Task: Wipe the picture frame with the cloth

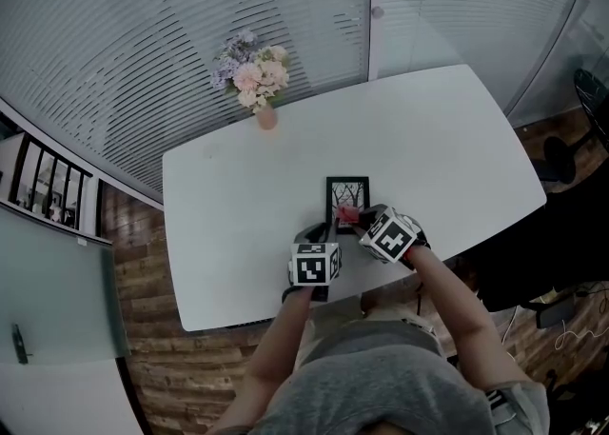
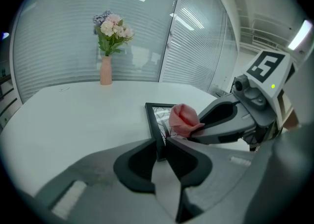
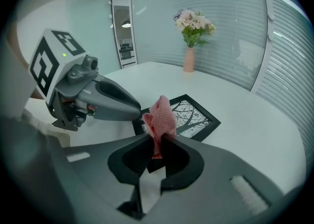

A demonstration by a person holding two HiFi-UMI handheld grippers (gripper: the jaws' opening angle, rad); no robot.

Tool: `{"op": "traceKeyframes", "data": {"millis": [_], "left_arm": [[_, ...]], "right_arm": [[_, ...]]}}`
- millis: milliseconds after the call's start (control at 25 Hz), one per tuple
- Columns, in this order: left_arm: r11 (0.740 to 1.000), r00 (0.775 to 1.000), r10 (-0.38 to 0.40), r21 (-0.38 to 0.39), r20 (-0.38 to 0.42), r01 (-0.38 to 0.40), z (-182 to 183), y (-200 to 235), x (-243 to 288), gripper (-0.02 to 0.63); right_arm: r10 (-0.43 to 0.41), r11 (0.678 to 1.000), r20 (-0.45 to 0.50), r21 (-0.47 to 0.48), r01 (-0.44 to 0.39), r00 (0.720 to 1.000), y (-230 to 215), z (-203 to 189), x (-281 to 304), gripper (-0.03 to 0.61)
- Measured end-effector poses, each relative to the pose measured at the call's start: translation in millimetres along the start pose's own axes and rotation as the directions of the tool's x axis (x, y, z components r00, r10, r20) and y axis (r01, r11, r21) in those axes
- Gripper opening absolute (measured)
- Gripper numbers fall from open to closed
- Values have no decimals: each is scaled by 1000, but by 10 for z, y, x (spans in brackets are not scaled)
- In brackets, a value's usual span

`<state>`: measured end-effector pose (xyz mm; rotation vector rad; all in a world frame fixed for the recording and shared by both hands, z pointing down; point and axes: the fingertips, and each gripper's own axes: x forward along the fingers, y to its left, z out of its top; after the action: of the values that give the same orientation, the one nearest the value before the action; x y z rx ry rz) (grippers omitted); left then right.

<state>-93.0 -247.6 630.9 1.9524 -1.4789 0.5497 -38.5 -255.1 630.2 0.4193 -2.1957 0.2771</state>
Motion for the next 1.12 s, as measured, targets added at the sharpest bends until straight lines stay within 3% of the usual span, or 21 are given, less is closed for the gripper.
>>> {"op": "traceKeyframes", "data": {"millis": [240, 480, 800, 1120], "left_arm": [[1000, 1000, 6, 29, 21, -7, -23, 5, -47, 61], [999, 998, 22, 34, 62, -24, -35, -68, -267, 61], [1000, 994, 27, -5, 106, -27, -179, -252, -629, 61], [1000, 988, -7, -3, 156, 8, -255, -549, -1068, 37]], "right_arm": [[-88, 996, 35, -24, 88, 996, 92, 1, -71, 44], [-152, 988, 111, 17, 151, 982, 269, -75, -294, 44], [-205, 974, 224, 143, 176, 953, 488, -134, -681, 44], [-221, 966, 325, 201, 162, 919, 813, -73, -1050, 45]]}}
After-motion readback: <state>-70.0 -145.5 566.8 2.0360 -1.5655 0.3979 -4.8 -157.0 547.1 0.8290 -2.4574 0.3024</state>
